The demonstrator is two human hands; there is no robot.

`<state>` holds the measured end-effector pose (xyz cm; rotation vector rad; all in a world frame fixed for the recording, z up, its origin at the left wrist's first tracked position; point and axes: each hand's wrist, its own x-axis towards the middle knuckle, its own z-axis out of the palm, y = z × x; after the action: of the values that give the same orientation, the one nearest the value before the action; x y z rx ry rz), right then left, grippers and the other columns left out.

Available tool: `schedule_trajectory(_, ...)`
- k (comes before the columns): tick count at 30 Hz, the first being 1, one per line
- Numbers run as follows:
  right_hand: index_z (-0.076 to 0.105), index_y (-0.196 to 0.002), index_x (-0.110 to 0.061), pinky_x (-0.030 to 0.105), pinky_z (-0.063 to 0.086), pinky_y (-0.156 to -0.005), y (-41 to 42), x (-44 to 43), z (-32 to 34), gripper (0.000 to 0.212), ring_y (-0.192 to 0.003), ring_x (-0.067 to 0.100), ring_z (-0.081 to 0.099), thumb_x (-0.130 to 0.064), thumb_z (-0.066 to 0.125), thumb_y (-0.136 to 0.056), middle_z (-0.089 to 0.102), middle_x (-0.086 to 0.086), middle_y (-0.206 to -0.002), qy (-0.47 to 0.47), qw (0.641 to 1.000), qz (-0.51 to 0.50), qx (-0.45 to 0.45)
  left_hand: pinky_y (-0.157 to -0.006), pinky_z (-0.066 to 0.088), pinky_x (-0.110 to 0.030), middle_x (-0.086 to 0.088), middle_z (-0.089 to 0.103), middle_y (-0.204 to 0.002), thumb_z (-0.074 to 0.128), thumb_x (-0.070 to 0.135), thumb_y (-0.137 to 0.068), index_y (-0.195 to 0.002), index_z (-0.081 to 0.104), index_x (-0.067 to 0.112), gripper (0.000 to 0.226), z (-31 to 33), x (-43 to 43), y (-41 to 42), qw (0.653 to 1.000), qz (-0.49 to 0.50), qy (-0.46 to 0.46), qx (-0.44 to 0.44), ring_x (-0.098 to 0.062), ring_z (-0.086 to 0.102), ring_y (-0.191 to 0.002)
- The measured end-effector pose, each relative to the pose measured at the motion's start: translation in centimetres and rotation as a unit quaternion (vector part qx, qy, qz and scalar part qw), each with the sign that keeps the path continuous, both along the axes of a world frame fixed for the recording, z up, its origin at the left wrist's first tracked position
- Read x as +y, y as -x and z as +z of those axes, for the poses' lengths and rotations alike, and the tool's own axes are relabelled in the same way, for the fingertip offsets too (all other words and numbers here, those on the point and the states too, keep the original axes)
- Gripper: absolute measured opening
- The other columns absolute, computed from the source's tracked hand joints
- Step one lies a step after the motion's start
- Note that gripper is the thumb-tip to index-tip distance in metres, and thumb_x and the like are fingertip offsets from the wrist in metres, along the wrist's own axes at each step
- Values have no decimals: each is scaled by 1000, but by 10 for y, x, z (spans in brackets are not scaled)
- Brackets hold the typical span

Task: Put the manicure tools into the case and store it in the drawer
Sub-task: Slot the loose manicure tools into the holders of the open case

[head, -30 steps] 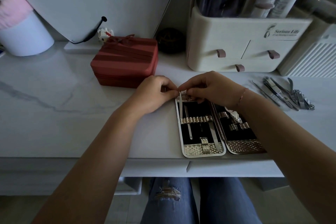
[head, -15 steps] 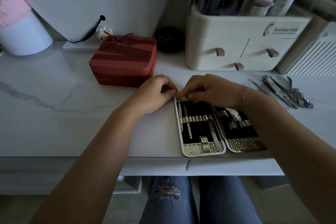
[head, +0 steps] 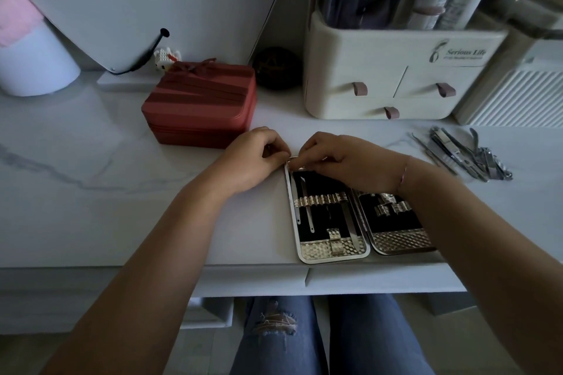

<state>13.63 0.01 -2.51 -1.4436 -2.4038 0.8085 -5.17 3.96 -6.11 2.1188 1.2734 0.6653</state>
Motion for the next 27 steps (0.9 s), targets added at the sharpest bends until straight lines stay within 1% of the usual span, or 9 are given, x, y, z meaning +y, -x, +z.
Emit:
schedule_trajectory(2, 65, -116, -19, 15, 39, -91, -5, -4, 0, 28, -100, 7, 56, -11, 56, -90, 60, -2, -108, -38, 995, -59, 66, -66, 36, -10, 8, 59, -88, 62, 17, -86, -80, 63, 25, 10, 0, 1, 0, 1000, -1, -3, 2, 0, 54, -76)
schedule_trajectory(5, 70, -103, -19, 8, 44, -76, -37, -14, 4, 20, -80, -3, 61, -14, 63, -85, 66, -11, -91, -113, 963, -206, 132, -67, 36, -5, 7, 60, -87, 62, 15, -86, -84, 66, 18, 5, -1, 2, 0, 1000, -3, -13, 0, 1, 53, -75)
schedule_trajectory(7, 72, -95, -20, 6, 44, -71, -70, -22, 5, 13, -74, -3, 60, -19, 67, -82, 67, -10, -85, -166, 933, -308, 84, -65, 35, -4, 8, 59, -84, 63, 18, -86, -84, 65, 16, 3, -2, 1, 0, 1000, 0, -19, -2, 3, 52, -73)
schedule_trajectory(10, 73, -89, -15, 26, 46, -79, -115, -31, -1, 16, -80, 14, 59, -25, 72, -77, 70, 4, -88, -175, 892, -417, -14, -66, 36, -3, 8, 61, -87, 63, 20, -86, -84, 65, 16, 5, -2, 1, 0, 1000, -2, -16, -9, 3, 54, -75)
schedule_trajectory(12, 72, -84, -14, 34, 47, -78, -129, -34, -7, 17, -80, 20, 57, -27, 74, -75, 68, 9, -84, -159, 882, -441, -53, -67, 36, -3, 8, 62, -88, 63, 19, -86, -83, 65, 18, 4, -2, 1, 0, 1000, -4, -12, -14, 6, 54, -73)
schedule_trajectory(16, 71, -80, -14, 30, 41, -70, -132, -32, -13, 15, -77, 19, 52, -28, 73, -76, 59, 1, -74, -164, 871, -458, -65, -67, 37, -3, 10, 60, -84, 63, 18, -86, -80, 65, 21, 7, -2, -1, 0, 1000, -4, -12, -18, 10, 52, -71)
schedule_trajectory(19, 70, -77, -15, 30, 43, -70, -131, -26, -13, 13, -77, 20, 52, -27, 71, -77, 58, 2, -75, -163, 865, -465, -91, -67, 37, -5, 8, 62, -86, 62, 17, -86, -81, 66, 19, 7, -3, -1, 0, 1000, -2, -12, -19, 4, 54, -73)
schedule_trajectory(23, 69, -73, -10, 33, 47, -65, -125, -21, -16, 10, -74, 27, 56, -16, 63, -78, 65, 11, -76, -174, 863, -457, -127, -67, 38, -6, 7, 63, -87, 62, 16, -86, -81, 66, 19, 7, -4, 0, 0, 1000, -2, -15, -20, 4, 53, -72)
schedule_trajectory(27, 66, -80, -11, 38, 50, -72, -123, -14, -21, 9, -82, 29, 56, -18, 60, -79, 63, 8, -82, -185, 869, -445, -110, -66, 38, -7, 6, 63, -88, 62, 16, -86, -81, 66, 18, 7, -4, -1, -1, 1000, 0, -15, -19, 2, 53, -72)
